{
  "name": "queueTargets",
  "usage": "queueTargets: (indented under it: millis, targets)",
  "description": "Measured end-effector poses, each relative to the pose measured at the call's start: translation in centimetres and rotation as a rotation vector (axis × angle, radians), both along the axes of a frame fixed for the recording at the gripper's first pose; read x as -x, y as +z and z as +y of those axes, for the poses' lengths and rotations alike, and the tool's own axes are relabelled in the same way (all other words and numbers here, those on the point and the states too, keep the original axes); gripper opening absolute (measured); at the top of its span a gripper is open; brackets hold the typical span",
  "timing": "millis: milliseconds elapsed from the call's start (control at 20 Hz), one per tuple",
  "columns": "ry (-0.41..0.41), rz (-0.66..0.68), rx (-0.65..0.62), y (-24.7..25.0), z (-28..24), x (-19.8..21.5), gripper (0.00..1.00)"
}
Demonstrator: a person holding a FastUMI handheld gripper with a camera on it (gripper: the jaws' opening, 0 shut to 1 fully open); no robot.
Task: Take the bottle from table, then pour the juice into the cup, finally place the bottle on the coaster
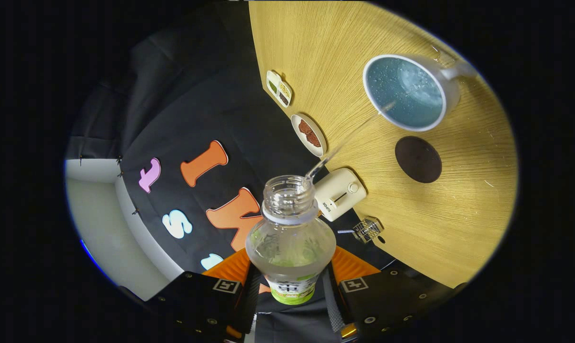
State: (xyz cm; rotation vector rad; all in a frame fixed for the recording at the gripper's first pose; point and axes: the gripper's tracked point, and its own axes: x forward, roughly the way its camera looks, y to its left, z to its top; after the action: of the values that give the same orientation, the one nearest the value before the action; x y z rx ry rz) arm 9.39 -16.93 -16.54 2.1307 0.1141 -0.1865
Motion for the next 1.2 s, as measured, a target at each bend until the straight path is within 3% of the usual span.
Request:
queueTargets:
  millis: [1200]
  targets:
    - [0.009,-0.023,-0.084,1.8,0.3,-0.6,0.62]
